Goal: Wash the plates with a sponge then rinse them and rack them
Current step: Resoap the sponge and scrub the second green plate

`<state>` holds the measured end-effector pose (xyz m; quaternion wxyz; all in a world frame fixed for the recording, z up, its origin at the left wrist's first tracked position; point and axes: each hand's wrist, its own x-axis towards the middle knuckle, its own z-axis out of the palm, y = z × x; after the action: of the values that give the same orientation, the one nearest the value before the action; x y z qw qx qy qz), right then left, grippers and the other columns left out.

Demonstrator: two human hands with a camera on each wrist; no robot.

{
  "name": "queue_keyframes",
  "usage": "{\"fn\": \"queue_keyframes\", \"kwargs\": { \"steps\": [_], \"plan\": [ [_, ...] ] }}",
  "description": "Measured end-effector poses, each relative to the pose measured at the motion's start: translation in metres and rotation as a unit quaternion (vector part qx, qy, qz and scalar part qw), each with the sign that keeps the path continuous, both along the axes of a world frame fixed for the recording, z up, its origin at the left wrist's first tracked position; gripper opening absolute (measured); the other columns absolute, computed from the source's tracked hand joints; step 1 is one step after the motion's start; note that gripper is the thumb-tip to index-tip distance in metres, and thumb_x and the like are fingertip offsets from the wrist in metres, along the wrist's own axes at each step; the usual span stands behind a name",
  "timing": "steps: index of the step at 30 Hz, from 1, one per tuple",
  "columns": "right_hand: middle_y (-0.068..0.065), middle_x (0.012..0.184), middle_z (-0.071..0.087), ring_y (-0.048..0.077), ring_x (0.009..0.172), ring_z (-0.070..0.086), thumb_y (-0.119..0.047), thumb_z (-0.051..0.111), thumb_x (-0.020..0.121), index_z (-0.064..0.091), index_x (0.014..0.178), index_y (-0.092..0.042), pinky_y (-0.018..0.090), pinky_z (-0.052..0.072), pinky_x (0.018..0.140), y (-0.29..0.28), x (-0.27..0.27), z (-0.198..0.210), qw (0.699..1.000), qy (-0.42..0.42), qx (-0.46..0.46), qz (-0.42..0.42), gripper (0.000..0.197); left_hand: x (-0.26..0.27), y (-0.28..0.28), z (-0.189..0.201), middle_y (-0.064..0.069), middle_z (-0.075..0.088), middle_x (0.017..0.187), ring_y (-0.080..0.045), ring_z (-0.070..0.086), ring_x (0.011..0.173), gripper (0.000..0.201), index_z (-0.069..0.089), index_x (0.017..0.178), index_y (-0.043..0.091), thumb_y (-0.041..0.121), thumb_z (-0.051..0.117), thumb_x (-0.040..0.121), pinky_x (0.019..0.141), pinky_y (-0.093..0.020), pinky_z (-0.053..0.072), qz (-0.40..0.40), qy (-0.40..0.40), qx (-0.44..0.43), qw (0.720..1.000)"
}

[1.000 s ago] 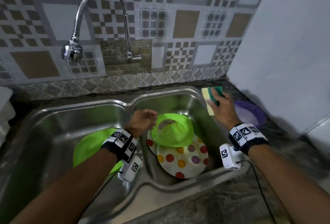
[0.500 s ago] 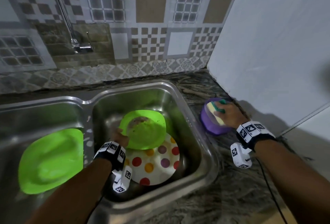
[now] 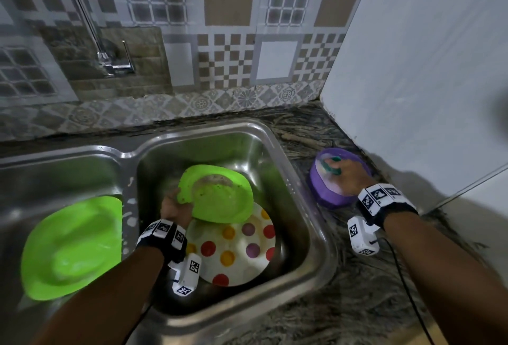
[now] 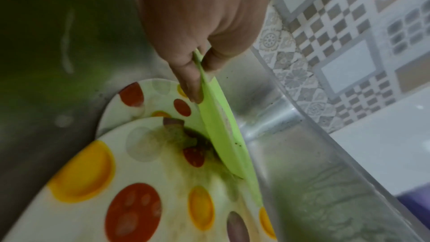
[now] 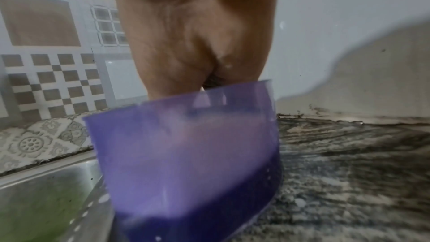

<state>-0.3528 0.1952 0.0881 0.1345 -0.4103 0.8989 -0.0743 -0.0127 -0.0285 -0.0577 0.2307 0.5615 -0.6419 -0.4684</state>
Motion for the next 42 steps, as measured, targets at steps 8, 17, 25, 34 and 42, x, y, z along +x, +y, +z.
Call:
{"fn": "queue_keyframes", "kwargs": {
  "steps": [8, 17, 25, 34, 42],
  "plan": [
    [0.017, 0.12, 0.064, 0.029, 0.107, 0.06, -0.027, 0.058, 0.082, 0.056, 0.128, -0.012, 0.023, 0.037, 0.081, 0.009, 0.008, 0.023, 0.998, -0.006, -0.066, -0.022, 0.048, -0.005, 0.012, 0.074, -0.01, 0.052, 0.121, -0.031, 0.054, 0.11, 0.054, 0.052, 0.128, 0.034, 0.002, 0.052, 0.085, 0.094, -0.043, 0.049, 0.036, -0.022, -0.089, 0.995],
    [0.023, 0.103, 0.066, 0.034, 0.088, 0.063, -0.036, 0.053, 0.078, 0.058, 0.126, -0.013, 0.032, 0.048, 0.076, 0.007, 0.019, 0.043, 0.985, 0.013, -0.17, 0.007, 0.053, 0.003, 0.018, 0.101, -0.005, 0.049, 0.111, -0.031, 0.056, 0.105, 0.051, 0.054, 0.126, 0.041, 0.005, 0.051, 0.09, 0.095, -0.046, 0.047, 0.023, -0.01, -0.166, 0.986],
    [0.018, 0.125, 0.05, 0.03, 0.113, 0.05, -0.031, 0.059, 0.087, 0.05, 0.134, -0.018, 0.029, 0.039, 0.094, -0.051, 0.086, 0.055, 0.97, -0.009, -0.236, 0.058, 0.049, 0.011, 0.018, 0.127, -0.007, 0.05, 0.113, -0.03, 0.055, 0.107, 0.048, 0.051, 0.129, 0.041, 0.01, 0.047, 0.094, 0.094, -0.04, 0.043, 0.018, -0.01, -0.204, 0.979],
    [0.019, 0.126, 0.045, 0.032, 0.113, 0.048, -0.031, 0.058, 0.09, 0.049, 0.135, -0.019, 0.036, 0.041, 0.103, -0.123, 0.206, 0.032, 0.937, -0.069, -0.302, 0.158, 0.047, 0.027, 0.003, 0.125, -0.005, 0.061, 0.122, -0.014, 0.058, 0.112, 0.053, 0.054, 0.125, 0.043, 0.009, 0.053, 0.084, 0.098, -0.036, 0.049, -0.057, 0.149, -0.202, 0.966],
    [0.023, 0.129, 0.04, 0.037, 0.114, 0.047, -0.032, 0.055, 0.092, 0.045, 0.137, -0.022, 0.04, 0.04, 0.105, -0.145, 0.226, 0.01, 0.938, -0.069, -0.303, 0.155, 0.047, 0.038, -0.002, 0.14, -0.001, 0.065, 0.102, -0.016, 0.062, 0.092, 0.025, 0.062, 0.107, 0.015, -0.001, 0.053, 0.09, 0.082, -0.03, 0.05, -0.031, 0.176, -0.17, 0.969]
  ]
}}
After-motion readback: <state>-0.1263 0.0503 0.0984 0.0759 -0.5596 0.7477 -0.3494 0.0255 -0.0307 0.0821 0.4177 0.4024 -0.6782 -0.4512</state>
